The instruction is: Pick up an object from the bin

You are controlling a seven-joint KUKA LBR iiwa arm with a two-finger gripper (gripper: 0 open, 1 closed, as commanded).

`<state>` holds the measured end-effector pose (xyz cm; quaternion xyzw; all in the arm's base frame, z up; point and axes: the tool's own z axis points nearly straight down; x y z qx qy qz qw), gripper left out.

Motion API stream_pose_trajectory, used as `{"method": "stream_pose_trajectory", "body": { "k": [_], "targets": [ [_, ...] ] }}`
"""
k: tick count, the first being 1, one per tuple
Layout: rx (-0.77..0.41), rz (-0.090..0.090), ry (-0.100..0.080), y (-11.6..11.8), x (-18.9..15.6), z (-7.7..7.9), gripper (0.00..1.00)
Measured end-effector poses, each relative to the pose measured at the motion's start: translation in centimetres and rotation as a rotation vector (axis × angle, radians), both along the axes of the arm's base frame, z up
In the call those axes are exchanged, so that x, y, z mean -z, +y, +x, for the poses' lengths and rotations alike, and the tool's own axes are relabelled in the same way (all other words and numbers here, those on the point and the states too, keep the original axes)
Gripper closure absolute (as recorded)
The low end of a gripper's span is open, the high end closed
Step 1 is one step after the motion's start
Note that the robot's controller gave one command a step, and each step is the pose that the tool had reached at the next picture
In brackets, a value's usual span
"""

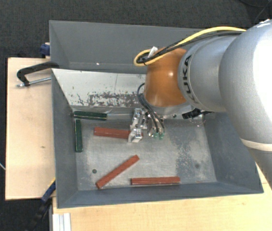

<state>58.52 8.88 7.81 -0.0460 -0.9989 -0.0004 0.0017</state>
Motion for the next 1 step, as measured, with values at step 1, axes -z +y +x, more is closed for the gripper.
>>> {"method": "stream_pose_trajectory", "body": {
  "k": [1],
  "targets": [
    [0.041,0.002,-0.013,1.02,-16.58,-2.08,1.0]
  ]
}}
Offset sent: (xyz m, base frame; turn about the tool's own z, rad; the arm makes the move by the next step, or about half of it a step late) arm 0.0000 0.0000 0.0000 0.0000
